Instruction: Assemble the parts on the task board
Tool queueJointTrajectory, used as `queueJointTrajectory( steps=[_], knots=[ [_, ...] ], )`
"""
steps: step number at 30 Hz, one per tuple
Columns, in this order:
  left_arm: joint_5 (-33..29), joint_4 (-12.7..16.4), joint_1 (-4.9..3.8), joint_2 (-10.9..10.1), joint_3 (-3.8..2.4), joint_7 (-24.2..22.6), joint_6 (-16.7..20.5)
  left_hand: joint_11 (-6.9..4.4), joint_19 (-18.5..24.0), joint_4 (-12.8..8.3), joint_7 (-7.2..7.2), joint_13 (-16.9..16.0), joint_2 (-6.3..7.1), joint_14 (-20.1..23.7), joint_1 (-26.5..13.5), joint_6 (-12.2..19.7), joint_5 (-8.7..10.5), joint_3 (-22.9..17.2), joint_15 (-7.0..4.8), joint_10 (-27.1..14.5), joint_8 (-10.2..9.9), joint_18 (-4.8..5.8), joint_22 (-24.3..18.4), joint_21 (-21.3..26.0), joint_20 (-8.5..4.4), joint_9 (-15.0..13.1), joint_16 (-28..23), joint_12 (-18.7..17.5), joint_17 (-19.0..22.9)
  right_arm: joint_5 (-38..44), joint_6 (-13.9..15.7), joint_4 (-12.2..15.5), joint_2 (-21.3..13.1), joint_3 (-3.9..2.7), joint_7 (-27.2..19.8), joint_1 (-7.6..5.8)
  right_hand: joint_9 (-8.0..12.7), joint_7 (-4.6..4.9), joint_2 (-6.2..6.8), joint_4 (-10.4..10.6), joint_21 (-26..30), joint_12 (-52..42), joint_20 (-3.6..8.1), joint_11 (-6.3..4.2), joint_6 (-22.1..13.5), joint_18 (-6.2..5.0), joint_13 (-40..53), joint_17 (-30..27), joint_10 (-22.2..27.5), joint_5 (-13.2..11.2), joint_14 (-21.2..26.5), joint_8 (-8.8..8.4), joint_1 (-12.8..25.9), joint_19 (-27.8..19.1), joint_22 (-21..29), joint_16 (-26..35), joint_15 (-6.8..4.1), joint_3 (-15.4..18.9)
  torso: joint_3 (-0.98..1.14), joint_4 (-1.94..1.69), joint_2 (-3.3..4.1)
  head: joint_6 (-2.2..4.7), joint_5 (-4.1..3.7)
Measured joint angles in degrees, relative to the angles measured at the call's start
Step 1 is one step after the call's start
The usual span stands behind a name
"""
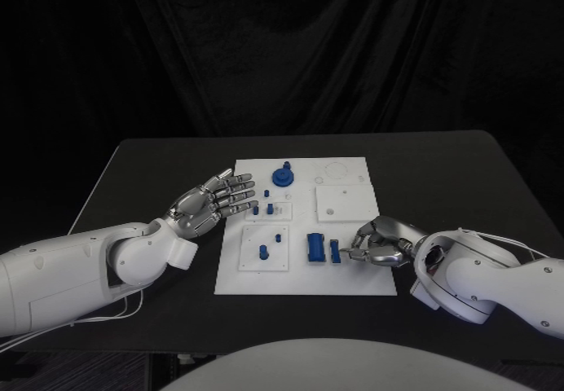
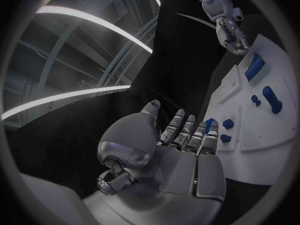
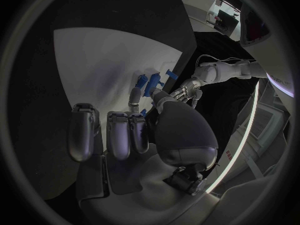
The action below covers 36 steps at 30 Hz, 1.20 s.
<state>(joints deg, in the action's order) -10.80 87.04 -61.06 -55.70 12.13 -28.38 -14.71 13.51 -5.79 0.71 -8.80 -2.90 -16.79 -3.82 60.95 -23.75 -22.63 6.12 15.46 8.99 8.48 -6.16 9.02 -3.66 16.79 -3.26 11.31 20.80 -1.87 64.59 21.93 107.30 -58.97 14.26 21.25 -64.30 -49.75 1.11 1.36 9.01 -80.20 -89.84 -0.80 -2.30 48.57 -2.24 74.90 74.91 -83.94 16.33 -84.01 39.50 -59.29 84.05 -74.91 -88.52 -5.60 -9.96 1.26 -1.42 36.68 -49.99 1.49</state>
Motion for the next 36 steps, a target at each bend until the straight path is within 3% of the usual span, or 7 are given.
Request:
queueJointTrajectory(
  steps=[9, 13, 23, 36],
  knots=[
    [0.0, 0.0, 0.02, -0.1, 0.0, 0.0, 0.0, 0.0, 0.0, 0.2, 0.0, 0.0, 0.0, 0.0, 0.0, 0.0, 0.0, -0.2, 0.0, 0.0, 0.0, 0.0, 0.1, -0.2, 0.0, 0.0, 0.0, 0.0, 0.0, 0.9, -1.2, -0.4, 0.8, 0.0, 0.2, 0.13, -6.7, -1.1, -0.1, 0.9, 0.2, 0.0, 1.04, -1.23, -0.7, 0.0, 0.0, 0.0, 0.0, -1.8, -0.1, 6.87, -0.1, -0.2, 0.0, 0.0, -1.1, 1.5, 0.0, 0.03, -0.03, 0.0, 0.0],
    [0.0, 0.0, 0.02, -0.1, 0.0, 0.0, 0.0, 0.0, 0.0, 0.2, 0.0, 0.0, 0.0, 0.0, 0.0, 0.0, 0.0, -0.2, 0.0, 0.0, 0.0, 0.0, 0.1, -0.2, 0.0, 0.0, 0.0, 0.0, 0.0, 1.3, -1.5, -1.1, 1.2, 0.0, 0.3, 0.21, -8.7, -1.39, -0.23, 1.0, 0.2, 0.0, 1.22, -1.51, -1.0, 0.0, 0.0, 0.0, -0.1, -2.6, 0.1, 8.66, -0.2, 0.0, 0.0, 0.0, -1.31, 2.0, 0.0, 0.02, -0.02, 0.0, 0.03],
    [0.0, 0.0, 0.03, -0.1, 0.0, 0.0, 0.0, 0.0, 0.0, 0.2, 0.0, 0.0, 0.0, 0.0, 0.0, 0.0, 0.0, -0.2, 0.0, 0.0, 0.0, 0.0, 0.1, -0.2, 0.0, 0.0, 0.0, 0.0, 0.0, 2.3, -2.5, -2.4, 2.6, 0.0, 0.7, 0.38, -10.5, -1.7, -0.21, 0.1, 0.6, 0.0, 1.62, -1.91, -1.3, -0.01, 0.0, 0.0, -0.1, -2.9, -0.1, 9.61, -1.8, 0.0, 0.0, 0.0, -1.51, 2.2, -0.02, -0.02, 0.03, 0.0, -0.02],
    [0.0, -0.1, 0.04, 0.0, 0.0, 0.0, 0.0, 0.0, 0.0, 0.2, 0.0, 0.0, 0.0, 0.0, 0.0, 0.0, 0.0, -0.2, 0.0, 0.0, 0.0, 0.0, 0.1, -0.2, 0.0, 0.0, 0.0, 0.0, 0.0, 2.9, -3.3, -2.8, 2.8, -0.01, 0.8, 0.43, -10.9, -1.9, -0.09, -0.3, 0.8, 0.0, 1.62, -1.91, -1.5, -0.01, 0.0, 0.0, -0.1, -3.5, 0.1, 9.61, -1.9, 0.0, 0.0, 0.0, -1.72, 2.4, -0.02, -0.02, 0.04, 0.0, 0.0]
  ],
)
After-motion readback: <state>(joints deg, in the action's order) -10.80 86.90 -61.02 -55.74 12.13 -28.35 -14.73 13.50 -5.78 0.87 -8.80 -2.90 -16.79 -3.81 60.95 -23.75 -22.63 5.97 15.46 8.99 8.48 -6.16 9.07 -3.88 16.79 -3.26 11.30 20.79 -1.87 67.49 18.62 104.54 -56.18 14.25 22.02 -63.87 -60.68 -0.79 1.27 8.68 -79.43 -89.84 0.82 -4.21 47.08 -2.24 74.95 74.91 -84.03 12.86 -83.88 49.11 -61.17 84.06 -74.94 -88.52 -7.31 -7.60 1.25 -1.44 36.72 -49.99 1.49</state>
